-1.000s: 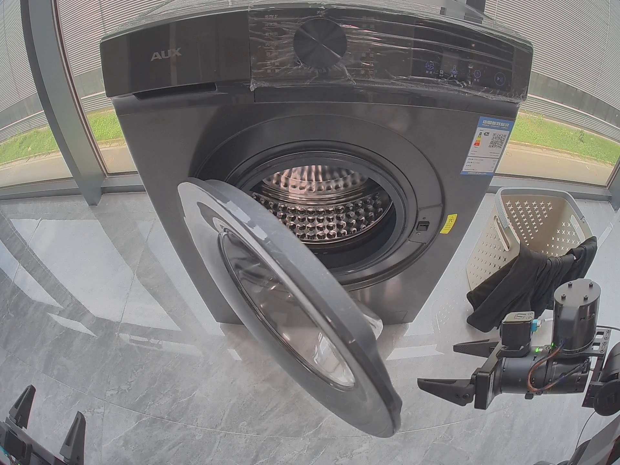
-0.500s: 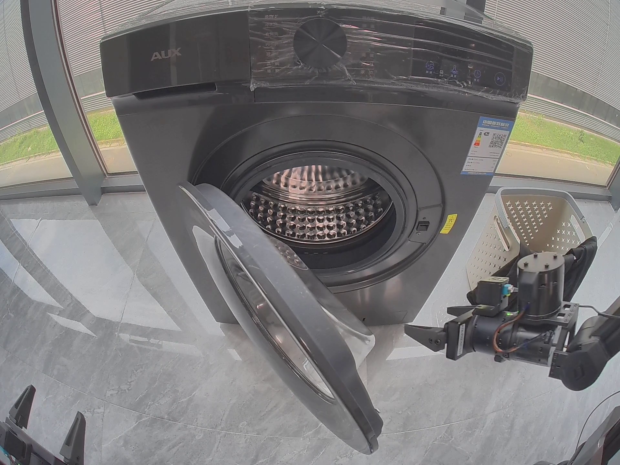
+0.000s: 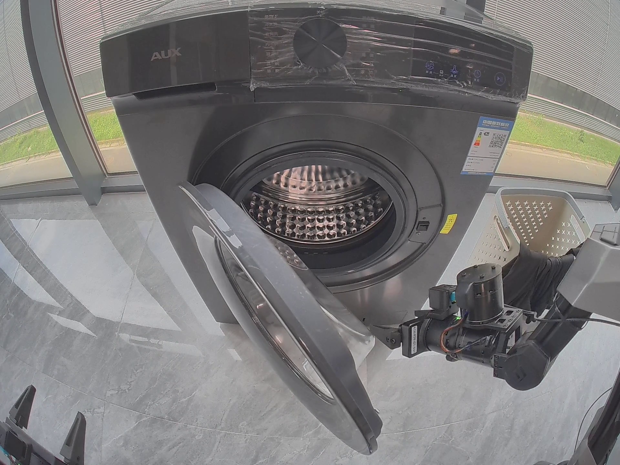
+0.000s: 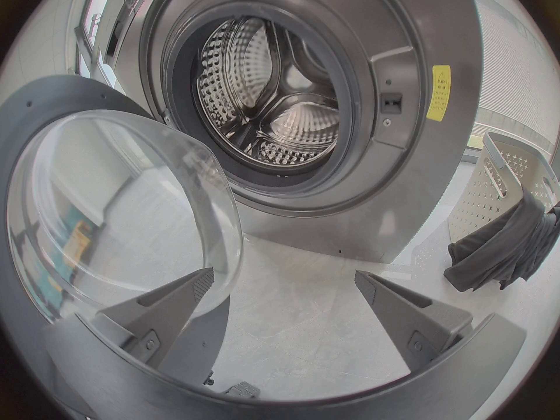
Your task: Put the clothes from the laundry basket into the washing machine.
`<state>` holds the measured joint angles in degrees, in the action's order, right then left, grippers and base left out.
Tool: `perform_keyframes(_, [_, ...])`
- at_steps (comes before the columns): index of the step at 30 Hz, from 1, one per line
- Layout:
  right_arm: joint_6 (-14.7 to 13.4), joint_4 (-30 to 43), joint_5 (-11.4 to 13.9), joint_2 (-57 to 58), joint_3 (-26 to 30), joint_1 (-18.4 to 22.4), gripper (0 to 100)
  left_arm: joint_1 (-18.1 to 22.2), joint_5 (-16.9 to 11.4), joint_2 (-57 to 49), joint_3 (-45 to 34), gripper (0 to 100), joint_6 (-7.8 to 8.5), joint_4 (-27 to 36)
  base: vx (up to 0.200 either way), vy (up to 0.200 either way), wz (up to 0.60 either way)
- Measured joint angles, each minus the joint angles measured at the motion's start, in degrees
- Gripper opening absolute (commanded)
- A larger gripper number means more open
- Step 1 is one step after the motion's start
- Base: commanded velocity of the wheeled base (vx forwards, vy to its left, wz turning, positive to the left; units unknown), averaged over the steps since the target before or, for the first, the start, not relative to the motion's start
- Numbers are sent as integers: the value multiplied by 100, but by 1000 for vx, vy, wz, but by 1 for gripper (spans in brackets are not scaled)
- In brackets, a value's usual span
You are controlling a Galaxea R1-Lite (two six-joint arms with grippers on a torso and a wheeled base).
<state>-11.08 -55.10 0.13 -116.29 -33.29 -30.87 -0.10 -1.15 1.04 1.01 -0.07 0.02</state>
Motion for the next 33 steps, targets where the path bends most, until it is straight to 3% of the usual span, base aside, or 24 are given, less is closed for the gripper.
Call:
perform_keyframes(11, [6, -350, 328, 88, 427, -433, 100, 0, 2, 0, 0, 100, 2, 2, 0, 0, 0])
perform_keyframes(27, [63, -513, 123, -375, -286, -276, 100, 0, 0, 0, 0, 100, 0, -2, -75, 0, 0])
perform_keyframes(33, [79, -653, 126, -584, -339, -566, 100, 0, 0, 0, 0, 100, 2, -2, 0, 0, 0])
